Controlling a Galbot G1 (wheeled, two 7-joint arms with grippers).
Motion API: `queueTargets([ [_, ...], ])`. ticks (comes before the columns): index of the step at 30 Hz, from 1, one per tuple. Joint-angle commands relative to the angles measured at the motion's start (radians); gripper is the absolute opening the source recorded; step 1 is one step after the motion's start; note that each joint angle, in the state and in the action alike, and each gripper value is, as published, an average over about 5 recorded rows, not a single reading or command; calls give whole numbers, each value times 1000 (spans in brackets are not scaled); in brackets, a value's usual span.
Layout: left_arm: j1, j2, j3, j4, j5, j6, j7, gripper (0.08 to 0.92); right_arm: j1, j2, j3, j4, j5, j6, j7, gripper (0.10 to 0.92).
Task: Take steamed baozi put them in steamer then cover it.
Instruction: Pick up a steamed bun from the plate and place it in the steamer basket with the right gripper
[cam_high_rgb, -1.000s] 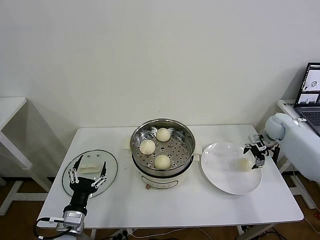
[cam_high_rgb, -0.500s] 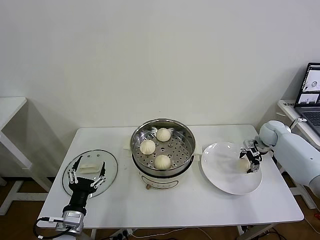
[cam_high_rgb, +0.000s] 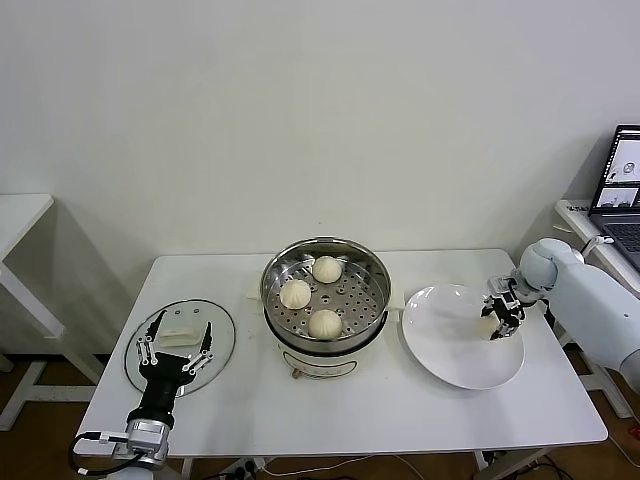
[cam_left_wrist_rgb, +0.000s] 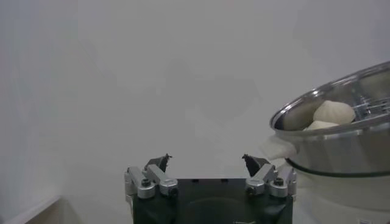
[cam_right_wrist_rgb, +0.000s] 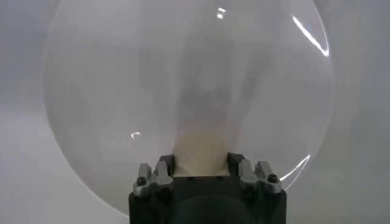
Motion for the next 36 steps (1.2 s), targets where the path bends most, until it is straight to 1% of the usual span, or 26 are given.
queueTargets([
  [1,-4,0,3,2,1,1,1,823,158,-95,-185,182,219,-108,-30,596],
  [5,-10,0,5,6,0,1,1,823,343,-161,-384,339,389,-211,-55,595],
  [10,-13,4,4,5,-1,0,3,823,572,-196,-596,506,585,-333,-72,597],
  [14,-14,10,2,1,-3,0,4,823,775,-173,-769,594,716,-396,-68,601],
  [19,-15,14,-1,-4,-6,-3,6,823,879,-89,-849,632,848,-460,-48,602],
  [22,-16,16,-3,-5,-7,-4,7,823,895,2,-860,621,909,-491,-27,602],
  [26,-16,17,-8,-8,-8,-5,9,823,888,137,-857,562,936,-508,-12,602],
  [31,-16,19,-16,-16,-15,-4,10,823,852,308,-849,414,924,-503,-13,602],
  [36,-15,22,-25,-22,-25,-2,11,823,779,440,-822,260,867,-484,-22,608],
])
